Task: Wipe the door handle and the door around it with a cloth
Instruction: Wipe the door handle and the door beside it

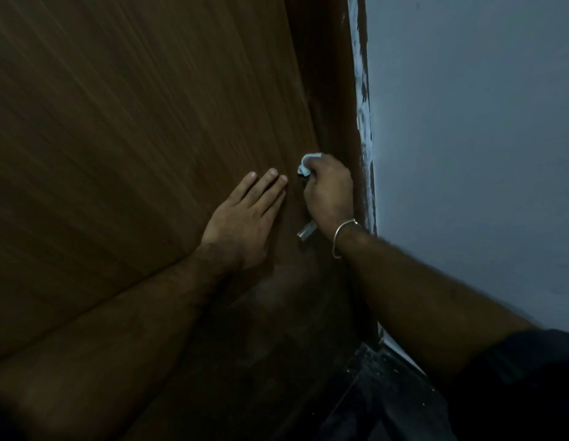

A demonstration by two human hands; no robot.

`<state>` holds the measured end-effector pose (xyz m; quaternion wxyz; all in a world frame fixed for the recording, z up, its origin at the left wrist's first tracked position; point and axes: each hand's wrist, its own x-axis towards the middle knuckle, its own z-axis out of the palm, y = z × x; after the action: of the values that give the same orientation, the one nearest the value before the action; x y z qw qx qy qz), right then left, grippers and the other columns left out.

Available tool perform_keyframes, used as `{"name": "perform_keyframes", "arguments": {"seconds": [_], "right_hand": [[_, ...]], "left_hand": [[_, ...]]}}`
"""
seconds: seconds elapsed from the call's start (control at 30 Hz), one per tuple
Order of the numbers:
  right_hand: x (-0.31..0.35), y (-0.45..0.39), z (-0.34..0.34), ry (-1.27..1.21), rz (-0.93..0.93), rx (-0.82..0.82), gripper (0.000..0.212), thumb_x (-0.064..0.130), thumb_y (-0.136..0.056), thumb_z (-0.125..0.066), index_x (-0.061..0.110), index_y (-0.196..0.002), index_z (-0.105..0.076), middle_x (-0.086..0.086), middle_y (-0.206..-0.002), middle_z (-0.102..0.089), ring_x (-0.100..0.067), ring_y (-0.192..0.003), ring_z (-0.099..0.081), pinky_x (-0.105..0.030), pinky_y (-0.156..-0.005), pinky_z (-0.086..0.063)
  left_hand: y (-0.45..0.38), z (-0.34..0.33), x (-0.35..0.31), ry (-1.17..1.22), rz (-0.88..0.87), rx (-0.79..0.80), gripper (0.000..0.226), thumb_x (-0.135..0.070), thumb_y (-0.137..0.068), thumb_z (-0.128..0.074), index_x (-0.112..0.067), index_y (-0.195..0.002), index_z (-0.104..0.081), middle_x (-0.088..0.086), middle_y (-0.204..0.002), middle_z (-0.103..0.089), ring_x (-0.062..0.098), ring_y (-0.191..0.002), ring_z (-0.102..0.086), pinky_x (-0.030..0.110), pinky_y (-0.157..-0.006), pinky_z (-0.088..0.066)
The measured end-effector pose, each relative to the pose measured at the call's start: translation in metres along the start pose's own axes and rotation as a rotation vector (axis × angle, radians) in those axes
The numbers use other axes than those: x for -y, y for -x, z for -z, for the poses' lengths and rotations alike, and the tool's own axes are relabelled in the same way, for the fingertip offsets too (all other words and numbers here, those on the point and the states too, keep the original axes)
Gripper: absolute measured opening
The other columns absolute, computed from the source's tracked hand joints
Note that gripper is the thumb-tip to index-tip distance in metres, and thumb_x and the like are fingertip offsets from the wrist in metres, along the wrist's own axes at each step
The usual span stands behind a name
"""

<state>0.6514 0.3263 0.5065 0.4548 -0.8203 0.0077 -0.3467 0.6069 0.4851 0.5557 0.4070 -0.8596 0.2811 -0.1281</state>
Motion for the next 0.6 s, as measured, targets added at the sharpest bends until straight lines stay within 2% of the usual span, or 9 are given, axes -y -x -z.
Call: {"name": "perform_keyframes", "arguments": {"seconds": [0.1, 0.23, 0.33, 0.4, 0.53, 0.6], "right_hand": [[-0.008, 0.009, 0.000, 0.096, 0.190, 0.076, 0.028, -0.004, -0.088, -0.053, 0.004, -0.111, -0.068, -0.013, -0.116, -0.066, -0.028, -0.107, -0.057, -0.036, -0.095, -0.049], [-0.007, 0.001, 0.000, 0.051, 0.117, 0.036, 0.024, -0.001, -0.087, -0.057, 0.005, -0.106, -0.069, -0.011, -0.110, -0.067, -0.026, -0.103, -0.060, -0.032, -0.095, -0.047], [-0.006, 0.022, -0.007, 0.090, 0.166, 0.141, 0.023, 0.000, -0.086, -0.056, 0.008, -0.103, -0.068, -0.010, -0.109, -0.066, -0.025, -0.105, -0.058, -0.033, -0.098, -0.046], [-0.015, 0.039, -0.010, 0.125, 0.097, 0.205, 0.021, 0.003, -0.087, -0.055, 0.009, -0.104, -0.066, -0.009, -0.111, -0.064, -0.024, -0.106, -0.056, -0.032, -0.095, -0.046], [-0.007, 0.022, -0.014, 0.036, -0.153, -0.040, 0.018, 0.011, -0.091, -0.056, 0.009, -0.107, -0.063, -0.008, -0.111, -0.062, -0.019, -0.103, -0.054, -0.025, -0.088, -0.043], [-0.002, 0.020, -0.015, -0.059, -0.230, -0.046, 0.017, 0.010, -0.092, -0.054, 0.006, -0.107, -0.062, -0.010, -0.112, -0.062, -0.021, -0.103, -0.057, -0.030, -0.090, -0.049]], "left_hand": [[0.000, -0.002, 0.001, -0.008, -0.006, 0.001, 0.089, -0.055, -0.087, -0.034, -0.010, -0.153, 0.005, 0.011, -0.161, 0.019, 0.029, -0.146, 0.022, 0.046, -0.113, 0.022], [-0.001, -0.001, 0.002, -0.005, -0.017, 0.020, 0.092, -0.057, -0.086, -0.036, -0.010, -0.154, 0.005, 0.011, -0.160, 0.020, 0.028, -0.146, 0.022, 0.045, -0.112, 0.023], [0.000, 0.000, 0.004, 0.025, -0.026, 0.005, 0.090, -0.058, -0.087, -0.034, -0.010, -0.153, 0.004, 0.011, -0.160, 0.019, 0.027, -0.146, 0.023, 0.044, -0.111, 0.025], [-0.001, -0.001, 0.007, 0.043, -0.053, 0.019, 0.088, -0.059, -0.088, -0.033, -0.011, -0.153, 0.004, 0.010, -0.159, 0.022, 0.027, -0.145, 0.025, 0.043, -0.110, 0.026], [0.001, -0.005, 0.011, 0.044, -0.095, -0.003, 0.086, -0.056, -0.088, -0.031, -0.010, -0.152, 0.004, 0.010, -0.159, 0.021, 0.027, -0.145, 0.025, 0.044, -0.112, 0.023], [0.002, -0.005, 0.011, 0.045, -0.096, -0.023, 0.087, -0.055, -0.086, -0.029, -0.009, -0.152, 0.003, 0.010, -0.160, 0.018, 0.028, -0.146, 0.023, 0.045, -0.113, 0.022]]}}
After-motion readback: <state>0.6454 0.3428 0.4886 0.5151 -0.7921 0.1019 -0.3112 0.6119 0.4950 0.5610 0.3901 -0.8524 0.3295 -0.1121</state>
